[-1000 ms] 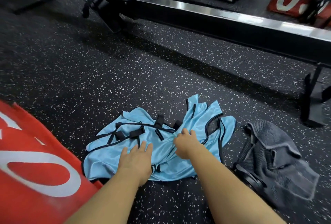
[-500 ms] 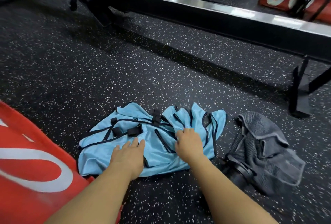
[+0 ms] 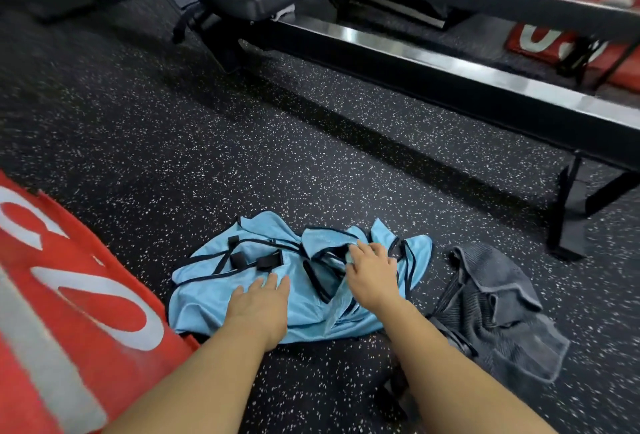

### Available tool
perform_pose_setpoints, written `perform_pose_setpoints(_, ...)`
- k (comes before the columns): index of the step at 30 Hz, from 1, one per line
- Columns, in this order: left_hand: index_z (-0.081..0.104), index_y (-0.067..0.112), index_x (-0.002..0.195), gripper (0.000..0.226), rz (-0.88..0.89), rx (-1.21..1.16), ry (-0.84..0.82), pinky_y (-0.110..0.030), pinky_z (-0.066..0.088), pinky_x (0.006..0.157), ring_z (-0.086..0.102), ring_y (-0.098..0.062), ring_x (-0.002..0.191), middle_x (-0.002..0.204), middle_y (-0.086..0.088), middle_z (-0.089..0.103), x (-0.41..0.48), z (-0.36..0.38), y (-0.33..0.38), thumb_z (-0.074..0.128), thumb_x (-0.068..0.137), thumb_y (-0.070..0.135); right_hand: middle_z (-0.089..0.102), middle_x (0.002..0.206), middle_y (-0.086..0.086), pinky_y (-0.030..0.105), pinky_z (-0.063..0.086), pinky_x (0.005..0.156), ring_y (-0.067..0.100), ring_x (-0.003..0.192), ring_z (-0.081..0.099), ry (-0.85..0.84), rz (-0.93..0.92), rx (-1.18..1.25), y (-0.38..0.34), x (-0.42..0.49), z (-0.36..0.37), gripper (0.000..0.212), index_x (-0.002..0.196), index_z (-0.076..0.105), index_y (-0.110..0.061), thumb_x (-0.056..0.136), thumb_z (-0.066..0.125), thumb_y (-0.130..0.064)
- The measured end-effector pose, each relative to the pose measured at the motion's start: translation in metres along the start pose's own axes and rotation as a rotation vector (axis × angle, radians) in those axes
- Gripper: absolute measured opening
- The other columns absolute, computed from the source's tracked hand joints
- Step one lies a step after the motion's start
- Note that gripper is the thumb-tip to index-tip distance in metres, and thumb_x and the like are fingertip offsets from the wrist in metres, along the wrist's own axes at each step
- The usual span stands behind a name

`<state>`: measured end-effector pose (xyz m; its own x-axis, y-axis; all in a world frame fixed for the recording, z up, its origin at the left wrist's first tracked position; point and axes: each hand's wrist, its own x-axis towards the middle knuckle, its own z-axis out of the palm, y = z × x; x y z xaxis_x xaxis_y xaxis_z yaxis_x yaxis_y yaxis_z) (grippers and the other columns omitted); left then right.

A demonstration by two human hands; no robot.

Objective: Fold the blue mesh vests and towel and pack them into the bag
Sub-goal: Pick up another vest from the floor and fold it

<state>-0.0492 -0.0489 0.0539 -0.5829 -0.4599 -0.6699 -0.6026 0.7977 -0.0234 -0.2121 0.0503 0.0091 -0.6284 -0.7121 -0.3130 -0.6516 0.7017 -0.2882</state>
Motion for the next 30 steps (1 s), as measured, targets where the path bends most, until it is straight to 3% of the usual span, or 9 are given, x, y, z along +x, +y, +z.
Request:
perform_pose_setpoints(6, 0.0, 0.018, 0.157, 0.077, 0.03, -0.01, 0.125, -0.047, 0.03, 0.115, 0.017, -0.027, 0.149, 0.165, -0.006, 0.0, -0.068, -0.047, 0.012, 0.047, 0.096, 0.012, 0.041, 0.143, -0.004, 0.042, 0.024, 0.107, 0.023, 0.14, 0.019, 0.114, -0.111, 0.016, -0.026, -0.063, -0.077, 0.027, 0.125, 0.047, -0.015, 0.102, 0.034, -0.018)
perform_pose_setpoints(12, 0.006, 0.02, 0.156, 0.076, 0.004, -0.061, 0.243, -0.05, 0.038, 0.108, 0.035, -0.03, 0.141, 0.164, -0.005, 0.005, -0.146, -0.073, 0.018, 0.05, 0.094, 0.009, 0.041, 0.143, -0.005, 0.041, 0.024, 0.106, 0.022, 0.139, 0.02, 0.231, -0.253, -0.035, -0.059, -0.126, -0.148, 0.032, 0.13, 0.046, -0.016, 0.099, 0.038, -0.014)
perform_pose_setpoints(16, 0.017, 0.016, 0.153, 0.062, -0.012, -0.132, 0.357, -0.048, 0.039, 0.107, 0.04, -0.032, 0.138, 0.163, -0.009, 0.01, -0.185, -0.091, 0.012, 0.045, 0.098, 0.013, 0.041, 0.143, -0.007, 0.041, 0.02, 0.108, 0.02, 0.14, 0.018, 0.261, -0.299, -0.002, -0.075, -0.163, -0.18, 0.032, 0.13, 0.047, -0.017, 0.099, 0.039, -0.013)
perform_pose_setpoints(19, 0.029, 0.007, 0.147, 0.047, -0.018, -0.365, 0.448, -0.042, 0.039, 0.106, 0.042, -0.032, 0.134, 0.154, -0.014, 0.03, -0.212, -0.102, 0.01, 0.04, 0.102, 0.016, 0.045, 0.137, -0.007, 0.038, 0.017, 0.106, 0.018, 0.137, 0.02, 0.264, -0.3, 0.122, -0.089, -0.189, -0.197, 0.03, 0.126, 0.053, -0.016, 0.099, 0.039, -0.011)
perform_pose_setpoints(21, 0.038, 0.002, 0.14, 0.041, -0.045, -0.56, 0.487, -0.035, 0.042, 0.097, 0.047, -0.032, 0.126, 0.146, -0.017, 0.042, -0.23, -0.106, 0.011, 0.04, 0.103, 0.018, 0.048, 0.129, -0.007, 0.037, 0.016, 0.106, 0.018, 0.137, 0.022, 0.292, -0.316, 0.197, -0.1, -0.207, -0.209, 0.029, 0.121, 0.056, -0.011, 0.097, 0.04, -0.008)
perform_pose_setpoints(24, 0.053, 0.002, 0.113, 0.027, -0.106, -0.795, 0.499, -0.031, 0.041, 0.074, 0.057, -0.028, 0.093, 0.126, -0.021, 0.056, -0.247, -0.105, 0.014, 0.044, 0.102, 0.025, 0.039, 0.107, -0.009, 0.035, 0.014, 0.106, 0.017, 0.135, 0.022, 0.335, -0.345, 0.324, -0.113, -0.227, -0.227, 0.026, 0.116, 0.057, -0.004, 0.096, 0.04, -0.005)
perform_pose_setpoints(26, 0.055, -0.006, 0.115, 0.044, -0.161, -1.002, 0.506, -0.033, 0.043, 0.075, 0.061, -0.031, 0.097, 0.121, -0.025, 0.059, -0.254, -0.104, 0.016, 0.044, 0.101, 0.034, 0.035, 0.104, -0.01, 0.033, 0.017, 0.105, 0.014, 0.131, 0.026, 0.349, -0.349, 0.419, -0.121, -0.237, -0.241, 0.027, 0.112, 0.062, -0.008, 0.095, 0.041, -0.006)
perform_pose_setpoints(28, 0.049, -0.005, 0.132, 0.063, -0.219, -1.363, 0.468, -0.037, 0.045, 0.09, 0.06, -0.031, 0.105, 0.119, -0.019, 0.061, -0.26, -0.103, 0.019, 0.044, 0.099, 0.049, 0.043, 0.092, -0.011, 0.036, 0.029, 0.093, 0.014, 0.11, 0.042, 0.37, -0.356, 0.585, -0.126, -0.24, -0.247, 0.026, 0.082, 0.066, -0.029, 0.088, 0.044, -0.015)
perform_pose_setpoints(30, 0.048, 0.004, 0.134, 0.065, -0.193, -1.791, 0.394, -0.038, 0.043, 0.093, 0.059, -0.024, 0.1, 0.111, -0.011, 0.06, -0.268, -0.105, 0.023, 0.047, 0.096, 0.057, 0.043, 0.077, -0.011, 0.038, 0.033, 0.079, 0.013, 0.079, 0.042, 0.38, -0.369, 0.748, -0.13, -0.244, -0.251, 0.022, 0.057, 0.051, -0.031, 0.076, 0.044, -0.022)
